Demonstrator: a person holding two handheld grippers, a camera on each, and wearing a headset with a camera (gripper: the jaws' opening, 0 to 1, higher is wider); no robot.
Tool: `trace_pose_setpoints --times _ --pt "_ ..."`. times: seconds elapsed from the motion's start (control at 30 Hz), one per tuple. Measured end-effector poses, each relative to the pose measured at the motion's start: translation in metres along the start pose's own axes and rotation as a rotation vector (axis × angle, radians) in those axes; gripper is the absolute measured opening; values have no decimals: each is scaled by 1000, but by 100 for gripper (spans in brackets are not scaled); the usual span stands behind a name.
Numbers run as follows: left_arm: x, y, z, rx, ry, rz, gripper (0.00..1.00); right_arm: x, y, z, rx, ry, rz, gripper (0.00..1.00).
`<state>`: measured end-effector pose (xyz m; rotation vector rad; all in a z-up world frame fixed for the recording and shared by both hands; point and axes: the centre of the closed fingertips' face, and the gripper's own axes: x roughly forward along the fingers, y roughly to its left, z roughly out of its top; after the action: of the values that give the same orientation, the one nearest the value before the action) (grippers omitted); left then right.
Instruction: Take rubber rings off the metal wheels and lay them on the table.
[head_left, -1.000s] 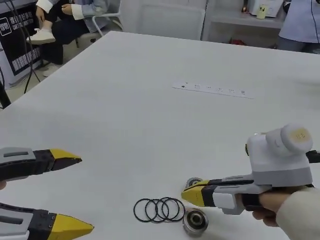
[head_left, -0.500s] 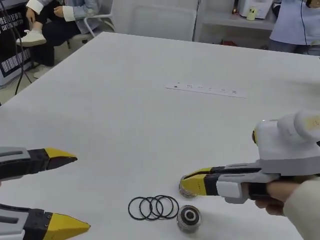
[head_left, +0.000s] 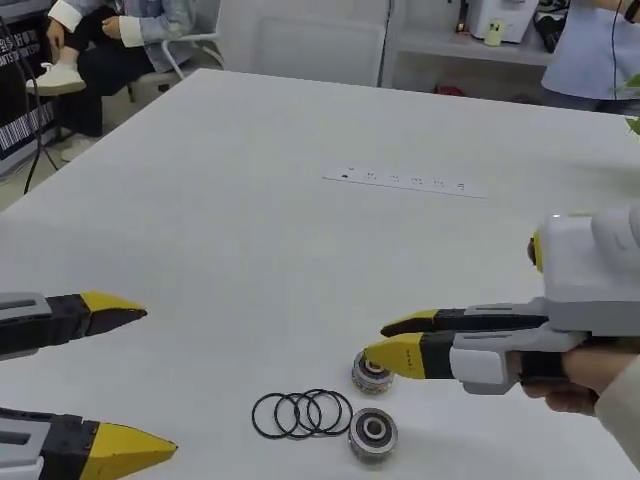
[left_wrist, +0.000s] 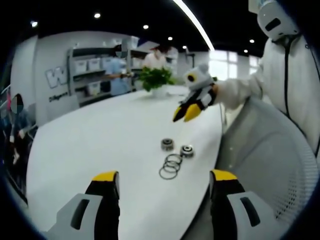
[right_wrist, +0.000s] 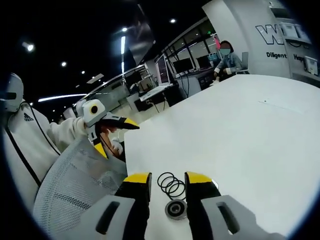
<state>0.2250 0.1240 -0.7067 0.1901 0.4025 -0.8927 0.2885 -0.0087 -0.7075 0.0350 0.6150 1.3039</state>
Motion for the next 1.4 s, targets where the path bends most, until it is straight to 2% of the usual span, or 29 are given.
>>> trace_pose_setpoints --times 0.37,0.77,1.23,1.4 --pt "-6 3 1 -2 -6 8 79 -22 7 0 -77 -5 -25 32" --pt "-9 5 -1 -14 -15 18 82 -44 3 -5 -100 -23 -86 50" --pt "-11 9 -1 -42 -41 46 87 -62 -6 -30 -87 0 -163 67" --pt "-11 9 -4 -63 -45 52 92 -64 -8 -40 -75 4 -173 71"
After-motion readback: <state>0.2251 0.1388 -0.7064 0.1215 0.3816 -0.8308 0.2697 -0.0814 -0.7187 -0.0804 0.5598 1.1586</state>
